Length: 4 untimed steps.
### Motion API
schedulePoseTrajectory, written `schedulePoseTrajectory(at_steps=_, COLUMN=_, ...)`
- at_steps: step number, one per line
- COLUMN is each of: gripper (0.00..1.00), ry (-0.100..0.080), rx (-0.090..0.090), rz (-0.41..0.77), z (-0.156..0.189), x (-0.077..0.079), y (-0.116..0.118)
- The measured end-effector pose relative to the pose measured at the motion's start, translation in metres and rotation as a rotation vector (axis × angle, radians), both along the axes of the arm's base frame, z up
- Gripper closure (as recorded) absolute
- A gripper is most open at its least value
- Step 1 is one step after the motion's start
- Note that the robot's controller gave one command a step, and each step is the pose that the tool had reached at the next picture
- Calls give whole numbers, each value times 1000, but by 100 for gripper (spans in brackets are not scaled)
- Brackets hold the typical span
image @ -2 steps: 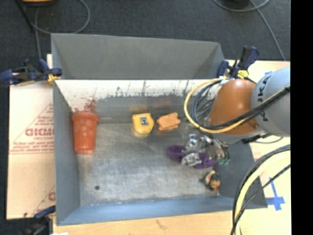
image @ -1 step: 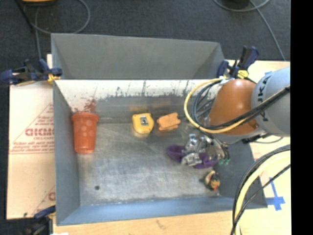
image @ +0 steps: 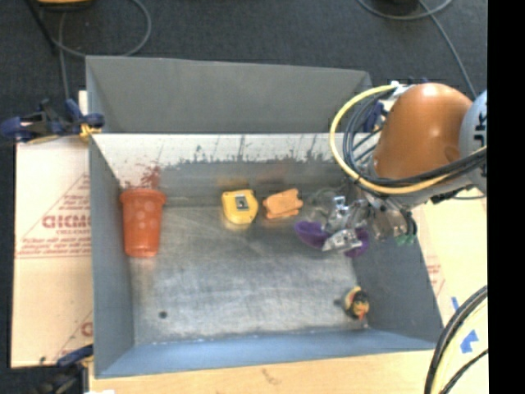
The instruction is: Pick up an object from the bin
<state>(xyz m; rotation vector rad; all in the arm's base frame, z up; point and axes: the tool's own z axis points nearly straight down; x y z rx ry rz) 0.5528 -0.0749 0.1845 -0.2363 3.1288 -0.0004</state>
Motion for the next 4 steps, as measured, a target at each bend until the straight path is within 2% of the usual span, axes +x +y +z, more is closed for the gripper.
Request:
schedulePoseTrajectory(at_steps=1, gripper=100, ry=0, rx=0, rz=0, z=0, x=0, y=0)
schedulePoseTrajectory(at_steps=2, gripper=100, ry=-1, rx=0, rz=8, z=15, x=11, y=-5)
schedulePoseTrajectory(at_steps=3, gripper=100, ry=-1, rx=0, rz=8, z=15, x=11, y=-5)
schedulePoseTrajectory(at_steps=4, gripper=100, ry=3, rx=-1, rz=89, z=53, x=38, y=0)
